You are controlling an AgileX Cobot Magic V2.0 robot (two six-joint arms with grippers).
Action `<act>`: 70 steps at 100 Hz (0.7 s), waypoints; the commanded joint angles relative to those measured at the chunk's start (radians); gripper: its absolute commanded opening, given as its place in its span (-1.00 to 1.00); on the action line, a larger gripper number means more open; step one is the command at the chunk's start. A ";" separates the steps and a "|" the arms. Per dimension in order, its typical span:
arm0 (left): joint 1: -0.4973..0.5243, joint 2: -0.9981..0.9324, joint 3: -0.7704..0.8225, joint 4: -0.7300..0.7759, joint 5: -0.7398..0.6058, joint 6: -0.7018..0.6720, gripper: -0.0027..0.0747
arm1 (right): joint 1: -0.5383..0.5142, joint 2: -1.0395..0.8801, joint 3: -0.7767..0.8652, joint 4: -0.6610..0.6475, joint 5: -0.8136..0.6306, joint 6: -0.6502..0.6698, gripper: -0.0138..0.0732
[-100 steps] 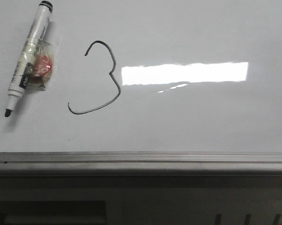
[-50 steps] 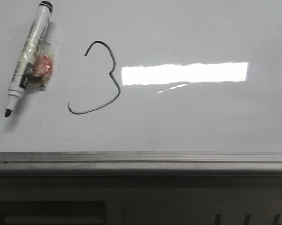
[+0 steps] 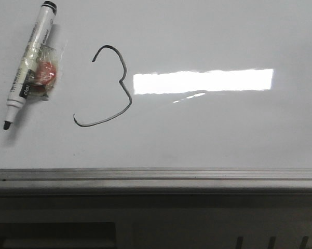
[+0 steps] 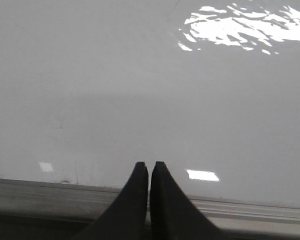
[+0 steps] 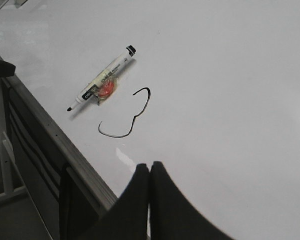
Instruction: Write number 3 on whiteboard
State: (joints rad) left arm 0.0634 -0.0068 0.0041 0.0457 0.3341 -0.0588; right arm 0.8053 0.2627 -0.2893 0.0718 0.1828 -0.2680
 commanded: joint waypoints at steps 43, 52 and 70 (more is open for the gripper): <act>0.003 -0.024 0.032 0.002 -0.060 -0.011 -0.98 | -0.428 0.008 0.198 -0.116 -0.503 0.183 -0.83; 0.003 -0.024 0.032 0.002 -0.060 -0.011 -0.98 | -0.494 0.008 0.243 -0.098 -0.517 0.226 -0.83; 0.003 -0.024 0.032 0.002 -0.060 -0.011 -0.98 | -0.586 -0.007 0.325 -0.093 -0.502 0.305 -0.83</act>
State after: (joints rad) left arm 0.0634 -0.0068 0.0041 0.0457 0.3341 -0.0588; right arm 0.2565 0.2627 0.0109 -0.0235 -0.2331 0.0000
